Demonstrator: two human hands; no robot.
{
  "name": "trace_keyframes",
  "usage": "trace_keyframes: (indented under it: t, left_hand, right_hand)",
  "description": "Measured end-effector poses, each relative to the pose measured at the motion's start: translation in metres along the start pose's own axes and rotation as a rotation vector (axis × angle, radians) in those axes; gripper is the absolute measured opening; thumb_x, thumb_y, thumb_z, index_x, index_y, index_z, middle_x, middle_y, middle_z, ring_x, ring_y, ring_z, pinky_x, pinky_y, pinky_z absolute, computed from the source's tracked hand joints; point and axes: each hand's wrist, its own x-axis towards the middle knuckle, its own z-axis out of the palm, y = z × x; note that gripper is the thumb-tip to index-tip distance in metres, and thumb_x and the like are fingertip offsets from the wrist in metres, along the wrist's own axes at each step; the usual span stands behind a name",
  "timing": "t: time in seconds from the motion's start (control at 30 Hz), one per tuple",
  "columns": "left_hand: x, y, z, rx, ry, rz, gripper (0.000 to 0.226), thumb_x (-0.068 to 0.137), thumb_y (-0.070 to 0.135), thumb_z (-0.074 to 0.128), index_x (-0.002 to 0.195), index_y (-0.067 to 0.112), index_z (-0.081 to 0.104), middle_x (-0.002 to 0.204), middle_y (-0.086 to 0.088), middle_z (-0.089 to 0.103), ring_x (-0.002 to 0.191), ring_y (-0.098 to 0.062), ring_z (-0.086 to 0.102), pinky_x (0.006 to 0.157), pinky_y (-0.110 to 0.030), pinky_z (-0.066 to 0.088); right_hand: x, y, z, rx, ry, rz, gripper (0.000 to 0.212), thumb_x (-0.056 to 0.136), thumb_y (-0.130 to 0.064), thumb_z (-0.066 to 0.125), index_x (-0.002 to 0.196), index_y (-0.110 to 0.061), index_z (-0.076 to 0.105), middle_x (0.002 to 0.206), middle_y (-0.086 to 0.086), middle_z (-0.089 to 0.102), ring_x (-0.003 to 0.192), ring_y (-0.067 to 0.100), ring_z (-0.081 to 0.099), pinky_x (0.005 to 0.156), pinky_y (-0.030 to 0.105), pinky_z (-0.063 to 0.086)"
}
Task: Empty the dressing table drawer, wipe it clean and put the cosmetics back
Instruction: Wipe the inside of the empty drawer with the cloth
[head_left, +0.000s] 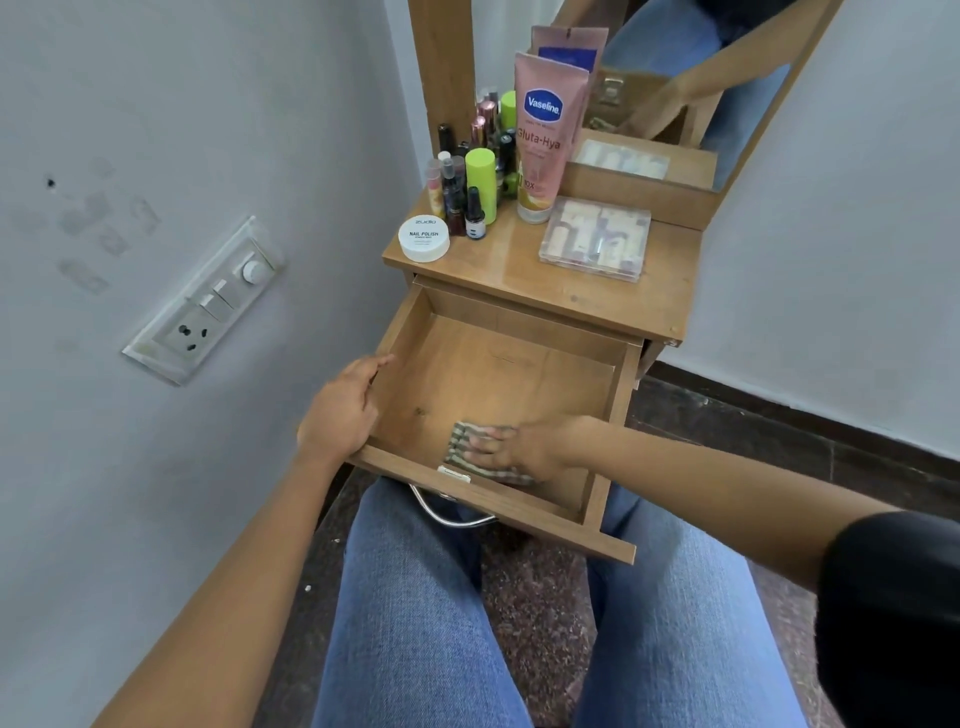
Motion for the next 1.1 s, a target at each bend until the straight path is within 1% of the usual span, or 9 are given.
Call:
trace_keyframes:
  t: [0.13, 0.27, 0.37, 0.63, 0.7, 0.8, 0.83, 0.93, 1.1]
  left_hand:
    - [0.000, 0.000, -0.001, -0.014, 0.007, 0.016, 0.060, 0.084, -0.005, 0.040, 0.134, 0.026, 0.050, 0.139, 0.001, 0.052, 0.123, -0.020, 0.053, 0.103, -0.036, 0.043]
    - [0.001, 0.002, -0.003, -0.020, -0.004, 0.007, 0.060, 0.082, -0.005, 0.042, 0.133, 0.027, 0.051, 0.138, 0.000, 0.053, 0.120, -0.022, 0.055, 0.100, -0.041, 0.045]
    - [-0.001, 0.004, -0.004, -0.025, -0.007, 0.012, 0.061, 0.081, -0.006, 0.042, 0.133, 0.025, 0.052, 0.138, 0.000, 0.053, 0.121, -0.022, 0.054, 0.102, -0.038, 0.044]
    - [-0.003, 0.007, -0.006, -0.002, -0.015, 0.015, 0.056, 0.088, -0.003, 0.038, 0.134, 0.026, 0.050, 0.139, 0.002, 0.051, 0.123, -0.019, 0.052, 0.101, -0.032, 0.041]
    - [-0.003, 0.010, -0.006, 0.004, -0.011, 0.022, 0.048, 0.093, 0.002, 0.038, 0.134, 0.024, 0.051, 0.138, 0.000, 0.053, 0.118, -0.020, 0.055, 0.098, -0.032, 0.042]
    - [-0.002, 0.013, -0.008, 0.016, -0.020, 0.039, 0.039, 0.097, 0.012, 0.041, 0.134, 0.021, 0.051, 0.129, -0.005, 0.059, 0.093, -0.021, 0.062, 0.086, -0.034, 0.046]
    - [-0.001, 0.013, -0.008, 0.022, -0.037, 0.056, 0.038, 0.097, 0.014, 0.042, 0.134, 0.020, 0.051, 0.126, -0.007, 0.060, 0.093, -0.023, 0.062, 0.088, -0.036, 0.046]
    - [0.005, 0.022, -0.007, 0.096, -0.137, 0.225, 0.038, 0.099, 0.015, 0.045, 0.137, 0.019, 0.048, 0.140, -0.004, 0.052, 0.129, -0.022, 0.048, 0.113, -0.029, 0.025]
    - [0.016, 0.076, 0.017, 0.307, -0.518, 0.581, 0.045, 0.100, 0.015, 0.042, 0.143, 0.027, 0.038, 0.150, 0.011, 0.033, 0.138, -0.007, 0.030, 0.113, -0.022, 0.019]
  right_hand:
    - [0.042, -0.021, -0.031, 0.053, 0.151, 0.005, 0.080, 0.092, 0.004, 0.039, 0.151, -0.028, -0.004, 0.159, -0.004, -0.010, 0.147, 0.019, -0.007, 0.118, 0.044, 0.017]
    - [0.063, -0.027, -0.048, 0.059, 0.174, -0.005, 0.071, 0.097, -0.005, 0.039, 0.152, -0.025, 0.000, 0.160, 0.000, -0.008, 0.147, 0.022, -0.004, 0.119, 0.042, 0.012]
    - [0.056, -0.022, -0.033, 0.143, 0.207, -0.025, 0.077, 0.093, 0.003, 0.040, 0.151, -0.029, 0.001, 0.159, -0.002, -0.007, 0.147, 0.020, -0.005, 0.120, 0.043, 0.007]
    - [-0.005, 0.001, 0.025, 0.174, 0.095, 0.026, 0.075, 0.094, 0.001, 0.035, 0.150, -0.035, 0.001, 0.158, -0.009, -0.006, 0.145, 0.013, -0.006, 0.120, 0.045, 0.010]
    - [-0.016, 0.007, 0.034, 0.201, 0.037, 0.042, 0.075, 0.094, 0.003, 0.033, 0.149, -0.038, 0.002, 0.158, -0.010, -0.005, 0.146, 0.012, -0.006, 0.119, 0.047, 0.010]
    - [-0.027, 0.010, 0.035, 0.292, 0.017, 0.047, 0.073, 0.093, 0.005, 0.033, 0.149, -0.036, 0.011, 0.158, -0.009, 0.000, 0.147, 0.013, -0.001, 0.120, 0.043, 0.007]
    - [-0.032, 0.009, 0.033, 0.345, 0.065, 0.043, 0.071, 0.093, 0.005, 0.034, 0.150, -0.034, 0.017, 0.159, -0.008, 0.004, 0.147, 0.015, 0.005, 0.120, 0.041, 0.008]
    - [-0.052, 0.004, 0.032, 0.514, 0.397, 0.137, 0.064, 0.092, 0.003, 0.036, 0.148, -0.028, 0.028, 0.156, -0.005, 0.018, 0.140, 0.019, 0.030, 0.118, 0.038, 0.021]
    - [-0.073, 0.005, 0.066, 0.688, 1.012, 0.396, 0.061, 0.088, 0.008, 0.040, 0.144, -0.015, 0.037, 0.153, 0.002, 0.027, 0.143, 0.012, 0.019, 0.120, 0.034, 0.016]
